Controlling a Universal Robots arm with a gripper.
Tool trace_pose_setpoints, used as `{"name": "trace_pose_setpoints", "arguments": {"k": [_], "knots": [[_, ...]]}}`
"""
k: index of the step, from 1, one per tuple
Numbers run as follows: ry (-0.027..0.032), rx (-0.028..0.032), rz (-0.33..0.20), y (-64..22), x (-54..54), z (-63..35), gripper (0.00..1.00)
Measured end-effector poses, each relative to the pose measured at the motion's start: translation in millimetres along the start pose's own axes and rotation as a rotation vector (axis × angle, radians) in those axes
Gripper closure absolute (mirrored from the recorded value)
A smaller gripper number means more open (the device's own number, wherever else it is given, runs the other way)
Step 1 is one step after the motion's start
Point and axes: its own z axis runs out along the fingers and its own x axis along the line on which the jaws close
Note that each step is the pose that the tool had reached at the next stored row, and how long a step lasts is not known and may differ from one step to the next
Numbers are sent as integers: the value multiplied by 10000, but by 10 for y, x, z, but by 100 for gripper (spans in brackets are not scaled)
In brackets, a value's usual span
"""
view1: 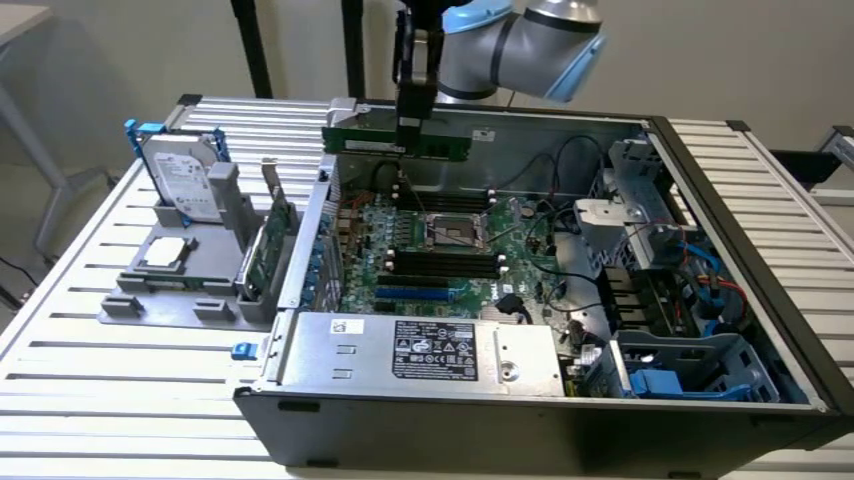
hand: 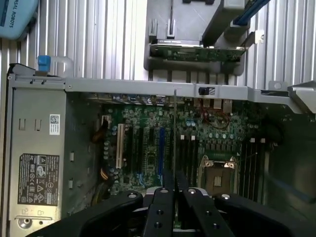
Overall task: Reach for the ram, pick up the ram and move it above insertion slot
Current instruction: 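Pick up the ram and move it above insertion slot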
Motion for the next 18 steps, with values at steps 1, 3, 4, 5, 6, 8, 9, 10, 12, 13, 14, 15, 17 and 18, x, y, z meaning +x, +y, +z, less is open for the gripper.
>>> {"name": "trace_pose_setpoints", "arguments": {"k": [1, 3, 4, 5, 6, 8, 9, 10, 12, 13, 14, 15, 17, 18], "knots": [[3, -1, 0, -42, -20, 7, 87], [5, 0, 0, -120, -65, 26, 87], [6, 2, 0, -157, -89, 37, 87], [7, 4, 0, -192, -113, 46, 87], [8, 8, 0, -226, -137, 55, 87], [9, 22, 0, -293, -183, 70, 87], [9, 32, 1, -323, -203, 76, 87], [9, 45, 1, -352, -224, 82, 87], [10, 91, 0, -403, -261, 90, 87], [11, 131, -1, -424, -280, 91, 87], [13, 189, 1, -439, -299, 93, 87], [14, 262, 2, -454, -320, 94, 87], [18, 388, 1, -476, -354, 98, 87], [19, 437, 1, -483, -367, 102, 87]]}}
